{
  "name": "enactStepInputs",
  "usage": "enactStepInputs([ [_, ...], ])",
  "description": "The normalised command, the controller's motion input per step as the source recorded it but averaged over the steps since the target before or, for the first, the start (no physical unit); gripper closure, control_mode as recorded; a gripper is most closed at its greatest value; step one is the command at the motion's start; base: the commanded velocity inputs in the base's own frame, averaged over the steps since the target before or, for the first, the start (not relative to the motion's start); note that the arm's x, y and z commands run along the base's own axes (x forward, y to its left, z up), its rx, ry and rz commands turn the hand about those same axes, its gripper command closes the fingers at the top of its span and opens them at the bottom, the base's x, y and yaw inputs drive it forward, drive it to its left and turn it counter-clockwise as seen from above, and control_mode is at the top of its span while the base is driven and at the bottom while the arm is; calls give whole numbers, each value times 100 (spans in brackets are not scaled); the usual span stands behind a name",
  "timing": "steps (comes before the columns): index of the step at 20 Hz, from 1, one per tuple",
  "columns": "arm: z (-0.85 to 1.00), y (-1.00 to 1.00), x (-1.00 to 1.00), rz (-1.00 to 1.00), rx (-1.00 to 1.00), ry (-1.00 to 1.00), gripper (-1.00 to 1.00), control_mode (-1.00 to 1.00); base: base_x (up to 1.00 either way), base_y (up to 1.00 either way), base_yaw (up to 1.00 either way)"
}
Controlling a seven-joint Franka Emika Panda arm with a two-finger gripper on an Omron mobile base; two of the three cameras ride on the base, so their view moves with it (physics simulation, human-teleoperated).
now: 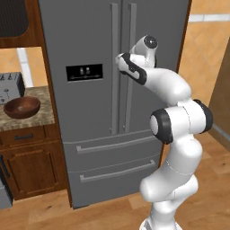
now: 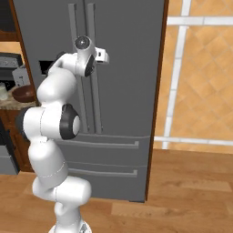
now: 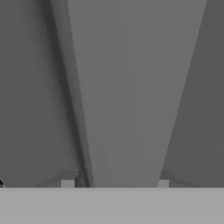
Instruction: Grab a lemon wedge from the fridge and one ice cube from the ice bowl, and put them in the glass of lemonade.
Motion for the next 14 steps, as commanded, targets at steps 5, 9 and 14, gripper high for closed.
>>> enactStepInputs([
  [5, 0, 0, 16, 0, 0, 2, 100, -100, 0, 0, 0],
  [9, -6, -1, 27, 0, 0, 0, 100, -100, 0, 0, 0],
  [14, 0, -25, -1, 0, 0, -8, 100, -100, 0, 0, 0],
])
